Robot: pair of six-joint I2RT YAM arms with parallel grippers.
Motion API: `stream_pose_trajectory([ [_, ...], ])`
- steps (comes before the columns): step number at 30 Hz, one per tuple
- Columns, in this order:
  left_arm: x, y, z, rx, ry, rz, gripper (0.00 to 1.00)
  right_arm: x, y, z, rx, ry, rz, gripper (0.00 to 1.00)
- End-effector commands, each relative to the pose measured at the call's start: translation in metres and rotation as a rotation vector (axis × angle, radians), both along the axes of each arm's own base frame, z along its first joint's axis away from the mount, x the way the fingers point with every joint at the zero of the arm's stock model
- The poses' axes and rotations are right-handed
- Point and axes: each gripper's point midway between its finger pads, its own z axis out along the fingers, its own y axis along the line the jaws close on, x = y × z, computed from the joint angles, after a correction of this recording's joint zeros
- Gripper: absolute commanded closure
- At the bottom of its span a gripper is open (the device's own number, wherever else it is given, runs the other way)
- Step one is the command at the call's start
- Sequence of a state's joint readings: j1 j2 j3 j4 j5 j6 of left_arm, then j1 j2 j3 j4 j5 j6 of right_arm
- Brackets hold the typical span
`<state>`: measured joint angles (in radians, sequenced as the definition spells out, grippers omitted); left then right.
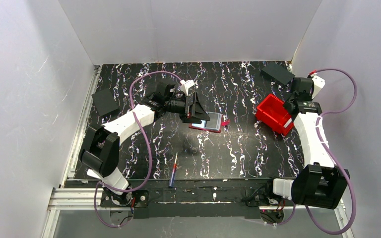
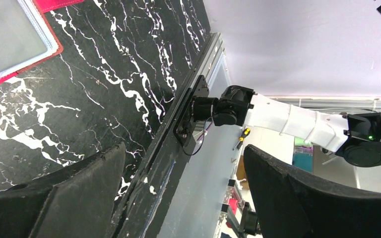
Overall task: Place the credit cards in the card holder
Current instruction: Pick up the credit card from the storage box.
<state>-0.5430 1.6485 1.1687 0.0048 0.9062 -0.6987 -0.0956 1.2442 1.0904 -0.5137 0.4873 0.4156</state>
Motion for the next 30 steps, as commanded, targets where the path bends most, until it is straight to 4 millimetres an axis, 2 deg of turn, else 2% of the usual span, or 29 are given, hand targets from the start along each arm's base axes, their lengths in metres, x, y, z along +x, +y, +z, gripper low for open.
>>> stream_pose_trajectory([
  [1, 0.004, -0.003, 0.008, -0.041, 0.024, 0.0, 0.12, 0.018, 0.038, 0.032, 0.126, -0.116, 0.131, 0.99],
  [4, 0.012, -0.008, 0.012, -0.055, 0.106, 0.036, 0.13, 0.022, 0.067, 0.037, 0.238, -0.151, 0.202, 0.99],
  [9, 0.038, -0.029, 0.026, -0.188, 0.209, 0.112, 0.13, 0.028, 0.11, 0.046, 0.408, -0.213, 0.281, 0.99],
  [11, 0.048, -0.042, 0.03, -0.253, 0.268, 0.135, 0.13, 0.028, 0.135, 0.049, 0.474, -0.221, 0.335, 0.99],
  [18, 0.082, -0.073, 0.043, -0.47, 0.347, 0.205, 0.17, 0.028, 0.188, 0.067, 0.683, -0.273, 0.444, 0.99],
  [23, 0.093, -0.09, 0.043, -0.517, 0.382, 0.23, 0.17, 0.027, 0.212, 0.076, 0.778, -0.293, 0.487, 0.99],
  [30, 0.101, -0.101, 0.058, -0.579, 0.384, 0.23, 0.23, 0.024, 0.23, 0.08, 0.843, -0.3, 0.519, 0.99],
])
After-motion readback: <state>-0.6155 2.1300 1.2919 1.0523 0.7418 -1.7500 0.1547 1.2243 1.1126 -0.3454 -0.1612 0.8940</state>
